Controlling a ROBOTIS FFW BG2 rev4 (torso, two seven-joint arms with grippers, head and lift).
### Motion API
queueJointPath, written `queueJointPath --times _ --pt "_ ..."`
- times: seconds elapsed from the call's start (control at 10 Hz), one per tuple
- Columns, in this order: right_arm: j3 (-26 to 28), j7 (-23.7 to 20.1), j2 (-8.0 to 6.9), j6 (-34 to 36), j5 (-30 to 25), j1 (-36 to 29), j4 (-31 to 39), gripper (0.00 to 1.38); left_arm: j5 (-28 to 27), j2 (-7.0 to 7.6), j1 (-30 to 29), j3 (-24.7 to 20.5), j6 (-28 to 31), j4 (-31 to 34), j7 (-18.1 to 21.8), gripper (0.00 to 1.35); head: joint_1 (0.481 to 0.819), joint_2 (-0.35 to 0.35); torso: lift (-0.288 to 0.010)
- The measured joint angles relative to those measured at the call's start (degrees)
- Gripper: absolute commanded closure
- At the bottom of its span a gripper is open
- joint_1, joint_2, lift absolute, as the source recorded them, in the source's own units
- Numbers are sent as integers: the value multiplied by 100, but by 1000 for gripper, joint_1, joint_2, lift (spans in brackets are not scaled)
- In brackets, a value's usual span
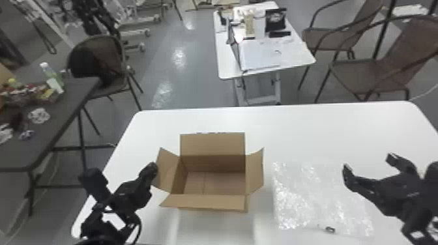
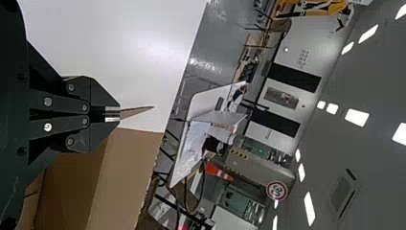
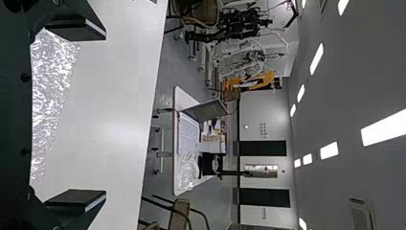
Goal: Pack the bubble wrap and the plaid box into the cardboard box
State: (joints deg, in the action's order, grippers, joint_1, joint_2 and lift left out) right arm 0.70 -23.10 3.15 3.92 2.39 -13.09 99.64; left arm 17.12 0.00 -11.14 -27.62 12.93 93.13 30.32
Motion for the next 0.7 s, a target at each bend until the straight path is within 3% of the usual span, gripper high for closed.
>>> queueJointPath --times 0.3,0.5,0.7 --pt "-344 298 75 1093 198 646 -361 131 -22 0 29 63 8 -17 0 1171 695 245 -18" --pt "-633 699 175 2549 90 1077 -153 127 -55 0 33 82 10 -23 0 1171 695 249 -18" --pt "-839 1002 183 4483 -115 1553 278 130 -90 0 40 108 14 -23 0 1171 695 241 -18"
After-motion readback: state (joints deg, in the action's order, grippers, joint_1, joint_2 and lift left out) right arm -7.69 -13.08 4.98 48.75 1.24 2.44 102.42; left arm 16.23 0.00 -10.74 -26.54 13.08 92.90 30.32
